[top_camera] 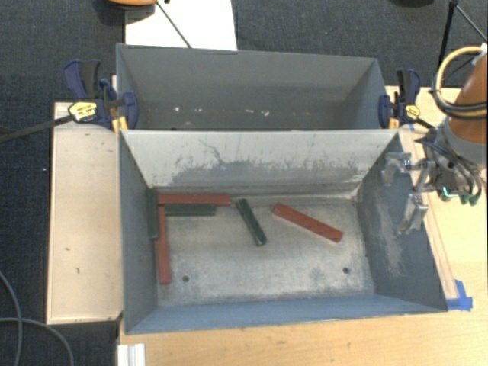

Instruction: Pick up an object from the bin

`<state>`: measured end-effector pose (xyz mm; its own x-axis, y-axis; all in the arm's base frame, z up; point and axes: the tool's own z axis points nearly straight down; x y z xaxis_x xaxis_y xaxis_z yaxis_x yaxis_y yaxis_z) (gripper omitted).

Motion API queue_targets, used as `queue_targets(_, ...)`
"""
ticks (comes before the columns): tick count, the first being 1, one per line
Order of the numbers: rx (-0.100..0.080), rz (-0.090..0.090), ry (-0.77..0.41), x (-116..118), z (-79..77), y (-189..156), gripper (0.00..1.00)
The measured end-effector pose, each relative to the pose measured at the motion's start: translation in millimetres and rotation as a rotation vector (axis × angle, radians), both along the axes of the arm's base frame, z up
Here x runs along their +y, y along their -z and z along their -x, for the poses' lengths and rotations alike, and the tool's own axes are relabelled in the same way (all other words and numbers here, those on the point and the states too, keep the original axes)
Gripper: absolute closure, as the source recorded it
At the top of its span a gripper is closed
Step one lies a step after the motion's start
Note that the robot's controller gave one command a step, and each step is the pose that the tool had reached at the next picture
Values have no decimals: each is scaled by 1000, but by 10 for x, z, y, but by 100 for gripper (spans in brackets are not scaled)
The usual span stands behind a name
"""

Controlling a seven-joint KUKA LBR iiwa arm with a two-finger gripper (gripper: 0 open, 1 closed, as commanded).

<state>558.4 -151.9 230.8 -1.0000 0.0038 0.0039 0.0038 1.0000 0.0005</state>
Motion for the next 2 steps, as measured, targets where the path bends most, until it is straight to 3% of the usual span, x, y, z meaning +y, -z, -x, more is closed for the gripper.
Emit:
queue_targets(1, -8, 2, -4, 7, -17, -42, 0)
queue_targets(2, -14, 3, -10, 91, -106, 469, 0)
